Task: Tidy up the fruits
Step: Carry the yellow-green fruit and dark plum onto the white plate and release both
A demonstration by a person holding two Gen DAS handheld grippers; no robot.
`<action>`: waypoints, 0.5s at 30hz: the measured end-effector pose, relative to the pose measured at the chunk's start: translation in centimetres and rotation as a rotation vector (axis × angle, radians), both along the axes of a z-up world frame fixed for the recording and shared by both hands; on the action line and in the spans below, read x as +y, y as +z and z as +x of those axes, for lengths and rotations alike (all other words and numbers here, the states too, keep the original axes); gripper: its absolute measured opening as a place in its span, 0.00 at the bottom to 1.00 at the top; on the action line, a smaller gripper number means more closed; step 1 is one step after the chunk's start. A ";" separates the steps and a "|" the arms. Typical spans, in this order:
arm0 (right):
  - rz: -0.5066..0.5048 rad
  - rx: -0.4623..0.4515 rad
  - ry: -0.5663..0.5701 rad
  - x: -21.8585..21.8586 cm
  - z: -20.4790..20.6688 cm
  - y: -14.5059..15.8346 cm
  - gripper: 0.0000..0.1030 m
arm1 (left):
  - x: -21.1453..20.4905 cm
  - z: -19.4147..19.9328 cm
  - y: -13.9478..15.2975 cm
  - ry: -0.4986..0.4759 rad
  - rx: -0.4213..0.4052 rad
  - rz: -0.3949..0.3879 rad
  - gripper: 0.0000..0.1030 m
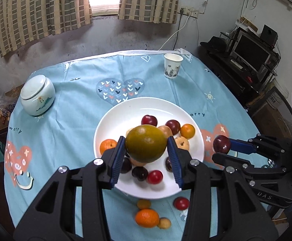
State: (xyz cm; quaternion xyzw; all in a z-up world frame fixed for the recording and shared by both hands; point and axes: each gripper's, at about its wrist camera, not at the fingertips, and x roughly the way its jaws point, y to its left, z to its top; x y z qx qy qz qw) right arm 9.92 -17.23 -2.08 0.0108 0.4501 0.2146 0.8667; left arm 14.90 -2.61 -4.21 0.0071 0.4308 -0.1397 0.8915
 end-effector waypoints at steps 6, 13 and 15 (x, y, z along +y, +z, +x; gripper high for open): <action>-0.024 0.029 0.011 1.1 3.6 -2.2 0.31 | -0.6 3.3 -3.3 0.017 0.065 0.030 0.42; -0.144 0.063 0.085 3.4 6.3 -6.1 0.34 | -0.7 5.5 -6.3 0.030 0.111 0.064 0.45; -0.152 0.082 0.076 3.4 7.0 -6.8 0.46 | -0.4 5.6 -6.1 0.033 0.097 0.055 0.53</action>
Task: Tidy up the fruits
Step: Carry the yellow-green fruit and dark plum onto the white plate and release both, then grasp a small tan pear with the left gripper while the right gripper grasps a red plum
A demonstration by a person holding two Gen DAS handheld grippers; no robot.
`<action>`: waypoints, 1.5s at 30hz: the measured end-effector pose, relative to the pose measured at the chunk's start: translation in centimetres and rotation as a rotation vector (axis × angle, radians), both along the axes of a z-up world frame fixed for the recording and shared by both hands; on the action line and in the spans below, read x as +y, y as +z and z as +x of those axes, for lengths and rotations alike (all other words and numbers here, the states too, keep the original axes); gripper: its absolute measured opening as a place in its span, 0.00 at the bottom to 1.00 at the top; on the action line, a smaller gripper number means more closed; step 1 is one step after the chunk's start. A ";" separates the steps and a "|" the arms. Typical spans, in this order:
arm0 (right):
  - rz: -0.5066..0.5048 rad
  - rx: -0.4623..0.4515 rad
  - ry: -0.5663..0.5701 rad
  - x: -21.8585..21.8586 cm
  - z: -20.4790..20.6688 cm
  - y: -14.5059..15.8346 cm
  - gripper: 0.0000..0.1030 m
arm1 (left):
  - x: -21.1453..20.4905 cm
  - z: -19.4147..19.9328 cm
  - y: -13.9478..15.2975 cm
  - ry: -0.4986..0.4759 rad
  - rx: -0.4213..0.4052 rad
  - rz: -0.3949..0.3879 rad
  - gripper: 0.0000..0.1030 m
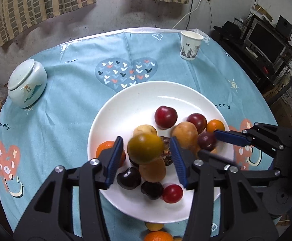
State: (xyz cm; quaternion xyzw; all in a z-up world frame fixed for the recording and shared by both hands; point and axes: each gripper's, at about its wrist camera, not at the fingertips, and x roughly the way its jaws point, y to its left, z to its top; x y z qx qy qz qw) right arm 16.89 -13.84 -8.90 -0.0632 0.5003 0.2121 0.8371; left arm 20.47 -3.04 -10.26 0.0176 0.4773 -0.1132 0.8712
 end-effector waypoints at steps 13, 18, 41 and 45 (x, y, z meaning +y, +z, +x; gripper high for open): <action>0.087 -0.042 -0.037 -3.6 -5.1 2.8 0.65 | 2.4 -6.2 3.7 -0.011 -0.077 -0.006 0.59; 0.061 0.050 0.041 -2.6 -11.2 0.3 0.58 | 4.1 -12.3 2.8 -0.003 -0.034 -0.048 0.59; 0.026 0.133 0.154 0.0 -12.7 -3.1 0.30 | -0.1 -18.7 -6.5 0.168 0.220 -0.103 0.53; 0.031 0.146 0.137 -1.1 -13.1 -3.4 0.29 | -0.5 -17.6 -7.8 0.242 0.231 -0.105 0.39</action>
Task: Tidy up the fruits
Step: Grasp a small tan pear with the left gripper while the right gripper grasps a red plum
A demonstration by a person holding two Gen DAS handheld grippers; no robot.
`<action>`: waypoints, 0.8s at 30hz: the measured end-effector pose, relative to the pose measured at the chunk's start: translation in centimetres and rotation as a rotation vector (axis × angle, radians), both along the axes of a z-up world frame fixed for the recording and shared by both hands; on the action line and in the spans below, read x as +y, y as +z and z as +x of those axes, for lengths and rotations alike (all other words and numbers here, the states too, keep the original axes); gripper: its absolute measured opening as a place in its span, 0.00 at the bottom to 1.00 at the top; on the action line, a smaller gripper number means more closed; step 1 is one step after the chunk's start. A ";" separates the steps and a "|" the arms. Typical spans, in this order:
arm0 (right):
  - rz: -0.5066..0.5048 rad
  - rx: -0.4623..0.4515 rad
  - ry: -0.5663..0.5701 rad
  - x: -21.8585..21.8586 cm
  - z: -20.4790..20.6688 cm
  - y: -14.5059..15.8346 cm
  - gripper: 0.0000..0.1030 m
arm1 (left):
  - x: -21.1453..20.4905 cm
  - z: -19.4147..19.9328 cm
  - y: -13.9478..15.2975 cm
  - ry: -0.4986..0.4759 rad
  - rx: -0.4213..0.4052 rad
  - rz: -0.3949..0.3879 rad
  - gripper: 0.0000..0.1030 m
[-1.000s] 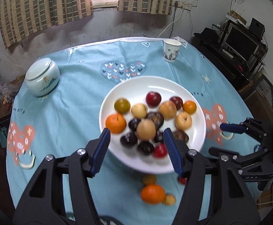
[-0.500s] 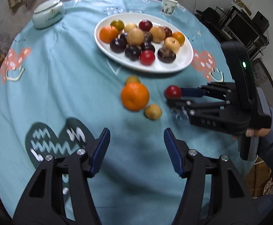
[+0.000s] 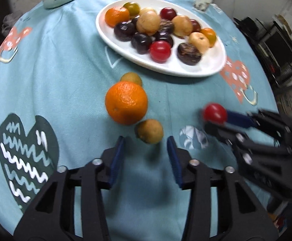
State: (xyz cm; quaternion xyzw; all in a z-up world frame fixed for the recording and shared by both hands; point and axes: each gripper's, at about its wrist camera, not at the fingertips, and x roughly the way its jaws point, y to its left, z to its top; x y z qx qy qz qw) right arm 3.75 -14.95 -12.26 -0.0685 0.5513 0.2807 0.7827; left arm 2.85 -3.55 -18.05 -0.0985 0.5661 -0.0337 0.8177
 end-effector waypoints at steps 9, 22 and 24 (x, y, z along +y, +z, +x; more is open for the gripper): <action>0.006 0.010 0.030 -2.0 -1.2 0.0 0.29 | -0.8 0.8 -0.8 0.070 -0.009 0.009 0.28; 0.060 0.033 0.007 -2.1 -4.3 0.7 0.30 | -1.6 -2.9 2.1 -0.088 -0.051 0.183 0.28; 0.088 0.047 0.006 -1.6 -5.4 0.8 0.30 | -1.8 -3.5 3.3 -0.120 -0.090 0.223 0.28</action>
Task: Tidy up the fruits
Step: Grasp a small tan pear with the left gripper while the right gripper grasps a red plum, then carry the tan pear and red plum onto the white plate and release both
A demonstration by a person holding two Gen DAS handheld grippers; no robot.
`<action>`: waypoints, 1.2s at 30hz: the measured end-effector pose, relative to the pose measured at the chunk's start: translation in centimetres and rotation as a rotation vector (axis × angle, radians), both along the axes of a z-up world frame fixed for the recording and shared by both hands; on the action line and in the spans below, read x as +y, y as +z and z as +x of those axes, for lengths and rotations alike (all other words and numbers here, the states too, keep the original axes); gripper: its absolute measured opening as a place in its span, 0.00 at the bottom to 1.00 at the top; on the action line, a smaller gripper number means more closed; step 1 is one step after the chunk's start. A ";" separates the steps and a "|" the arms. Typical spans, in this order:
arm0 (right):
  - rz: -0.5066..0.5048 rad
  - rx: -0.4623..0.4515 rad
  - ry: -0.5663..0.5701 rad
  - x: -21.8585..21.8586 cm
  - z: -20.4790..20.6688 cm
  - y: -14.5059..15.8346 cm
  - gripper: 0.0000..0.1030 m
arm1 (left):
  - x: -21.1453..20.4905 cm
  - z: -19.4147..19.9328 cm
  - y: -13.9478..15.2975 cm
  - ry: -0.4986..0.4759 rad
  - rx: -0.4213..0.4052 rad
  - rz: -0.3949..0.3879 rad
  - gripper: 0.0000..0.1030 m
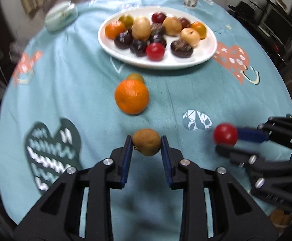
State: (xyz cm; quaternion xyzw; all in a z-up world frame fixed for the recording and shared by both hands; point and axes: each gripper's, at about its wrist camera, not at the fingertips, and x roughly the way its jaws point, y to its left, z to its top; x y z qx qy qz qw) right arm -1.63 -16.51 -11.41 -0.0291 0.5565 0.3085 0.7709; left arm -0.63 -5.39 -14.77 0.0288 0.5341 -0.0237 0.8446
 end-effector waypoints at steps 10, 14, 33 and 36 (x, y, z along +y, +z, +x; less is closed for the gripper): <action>0.044 -0.021 -0.039 2.0 -2.5 1.6 0.30 | -0.7 -0.5 4.4 -0.112 -0.118 0.049 0.28; 0.055 -0.033 -0.085 1.8 -2.8 2.2 0.30 | -0.9 -0.2 5.2 -0.150 -0.139 0.045 0.28; 0.035 -0.037 -0.177 0.7 -0.5 2.4 0.30 | -1.3 4.3 5.3 -0.215 -0.142 0.004 0.28; 0.040 -0.047 -0.178 0.6 0.6 2.7 0.30 | -1.1 5.1 5.4 -0.209 -0.144 -0.003 0.28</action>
